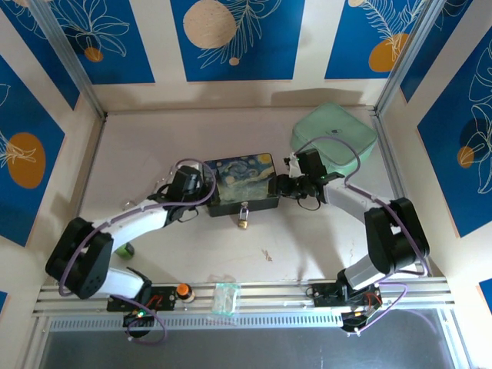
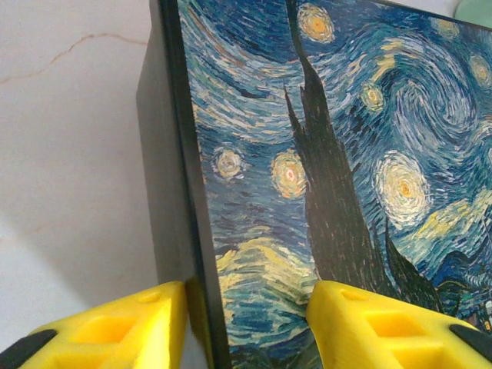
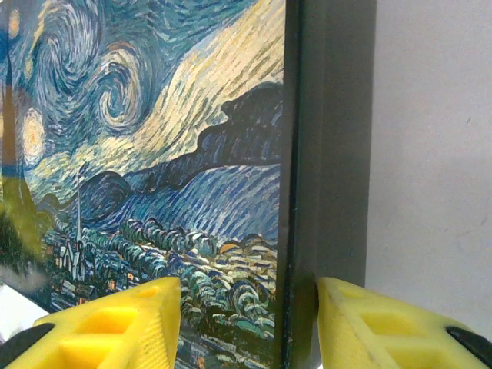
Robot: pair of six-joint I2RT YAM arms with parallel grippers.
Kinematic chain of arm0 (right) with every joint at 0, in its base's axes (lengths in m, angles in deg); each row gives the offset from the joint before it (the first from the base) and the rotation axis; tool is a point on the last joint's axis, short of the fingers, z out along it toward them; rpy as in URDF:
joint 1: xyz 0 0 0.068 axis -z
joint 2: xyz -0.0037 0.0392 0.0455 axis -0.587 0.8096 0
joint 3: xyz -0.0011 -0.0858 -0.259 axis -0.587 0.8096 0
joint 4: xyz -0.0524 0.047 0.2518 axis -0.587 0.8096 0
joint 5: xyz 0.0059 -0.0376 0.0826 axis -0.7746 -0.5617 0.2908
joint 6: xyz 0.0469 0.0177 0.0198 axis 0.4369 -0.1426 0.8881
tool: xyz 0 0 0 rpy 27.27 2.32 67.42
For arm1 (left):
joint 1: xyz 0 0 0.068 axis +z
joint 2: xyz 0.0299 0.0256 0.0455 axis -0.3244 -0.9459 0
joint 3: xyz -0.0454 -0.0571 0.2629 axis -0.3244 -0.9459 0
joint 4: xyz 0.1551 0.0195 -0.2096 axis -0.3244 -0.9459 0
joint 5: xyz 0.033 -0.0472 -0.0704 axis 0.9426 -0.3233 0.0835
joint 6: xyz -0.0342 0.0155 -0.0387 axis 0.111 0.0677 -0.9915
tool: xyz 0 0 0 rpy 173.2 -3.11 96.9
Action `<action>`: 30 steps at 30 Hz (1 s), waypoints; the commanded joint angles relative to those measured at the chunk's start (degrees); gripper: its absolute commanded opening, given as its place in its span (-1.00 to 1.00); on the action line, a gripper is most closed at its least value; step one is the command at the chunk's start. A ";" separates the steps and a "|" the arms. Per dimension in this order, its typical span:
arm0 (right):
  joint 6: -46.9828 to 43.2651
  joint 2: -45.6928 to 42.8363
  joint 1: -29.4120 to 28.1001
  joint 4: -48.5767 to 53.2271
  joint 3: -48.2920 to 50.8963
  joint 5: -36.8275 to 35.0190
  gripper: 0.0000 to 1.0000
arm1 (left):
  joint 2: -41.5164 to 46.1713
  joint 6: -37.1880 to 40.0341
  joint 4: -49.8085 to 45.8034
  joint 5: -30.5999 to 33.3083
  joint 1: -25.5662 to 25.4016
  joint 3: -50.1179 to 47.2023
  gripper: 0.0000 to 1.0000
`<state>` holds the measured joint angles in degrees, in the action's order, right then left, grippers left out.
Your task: Unlock a padlock with a key
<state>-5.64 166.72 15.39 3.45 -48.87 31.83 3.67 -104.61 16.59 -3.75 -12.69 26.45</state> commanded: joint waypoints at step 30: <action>-3.62 -19.75 2.50 17.62 1.07 1.47 0.88 | 13.20 7.27 -4.42 -15.85 -0.92 3.26 0.81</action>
<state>-8.65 149.65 18.89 13.31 -50.83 30.11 15.37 -98.73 11.43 -9.19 -12.84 32.85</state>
